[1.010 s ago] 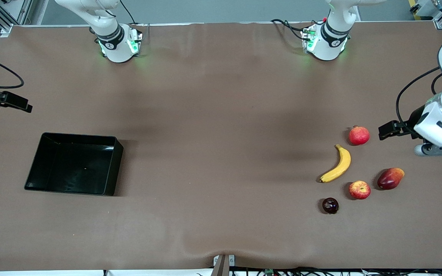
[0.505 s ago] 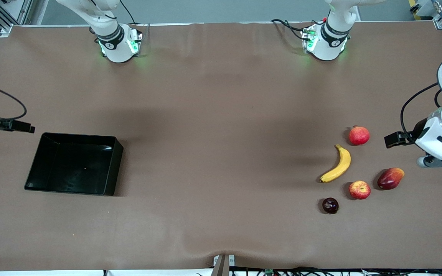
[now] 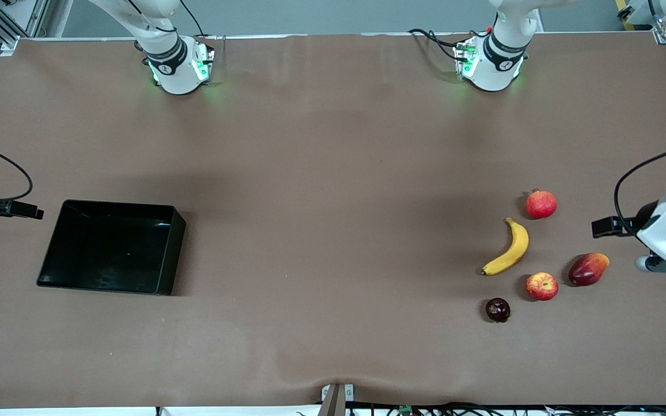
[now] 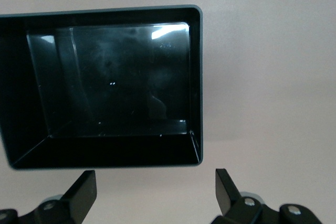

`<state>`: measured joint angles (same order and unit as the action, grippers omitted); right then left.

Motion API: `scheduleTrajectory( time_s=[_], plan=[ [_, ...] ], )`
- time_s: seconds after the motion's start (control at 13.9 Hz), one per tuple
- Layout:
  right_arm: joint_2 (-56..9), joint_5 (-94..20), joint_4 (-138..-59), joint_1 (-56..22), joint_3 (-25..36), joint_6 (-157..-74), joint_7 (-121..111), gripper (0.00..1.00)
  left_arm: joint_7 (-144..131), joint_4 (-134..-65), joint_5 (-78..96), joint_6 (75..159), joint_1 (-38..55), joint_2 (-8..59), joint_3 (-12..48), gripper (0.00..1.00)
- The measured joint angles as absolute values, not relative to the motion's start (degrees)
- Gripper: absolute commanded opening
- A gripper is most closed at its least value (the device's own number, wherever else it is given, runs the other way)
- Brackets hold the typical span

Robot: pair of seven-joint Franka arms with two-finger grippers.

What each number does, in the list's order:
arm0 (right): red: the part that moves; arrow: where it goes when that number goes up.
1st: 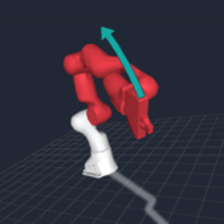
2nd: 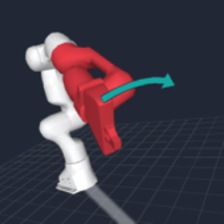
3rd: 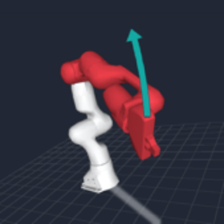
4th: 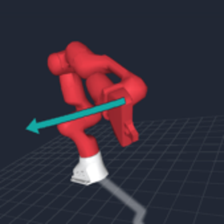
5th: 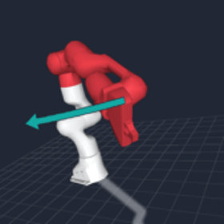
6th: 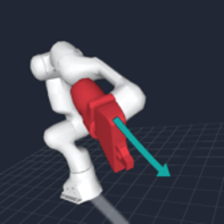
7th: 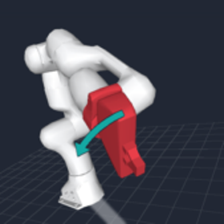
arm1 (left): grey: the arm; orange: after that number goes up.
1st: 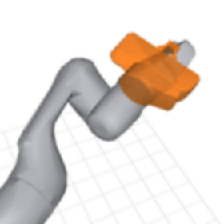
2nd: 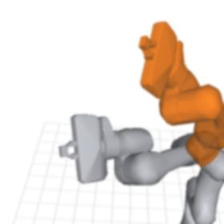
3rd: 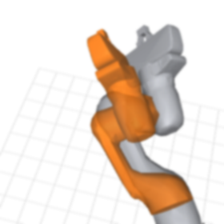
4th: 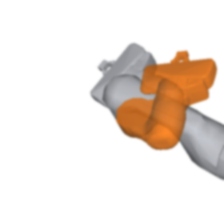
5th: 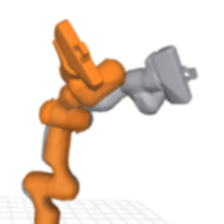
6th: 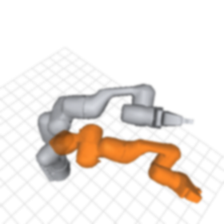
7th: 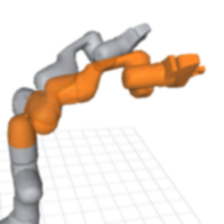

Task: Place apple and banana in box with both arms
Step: 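Move the left gripper toward the red apple while the right gripper reaches the tray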

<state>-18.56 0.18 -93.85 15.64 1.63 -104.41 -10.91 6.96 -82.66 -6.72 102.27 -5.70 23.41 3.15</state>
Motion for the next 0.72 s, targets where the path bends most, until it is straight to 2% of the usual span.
scheduleTrajectory(
  time_s=[0.29,0.72],
  plan=[
    [-21.07,0.18,-94.86,16.56,1.64,-107.62,-10.91,1.0,9.09,-82.3,-5.42,106.08,-5.57,27.15,3.82,1.0],
    [-24.32,0.14,-101.25,18.9,1.65,-123.68,-14.09,1.0,16.52,-81.64,-2.17,112.0,-5.64,32.5,4.01,1.0]
  ],
)
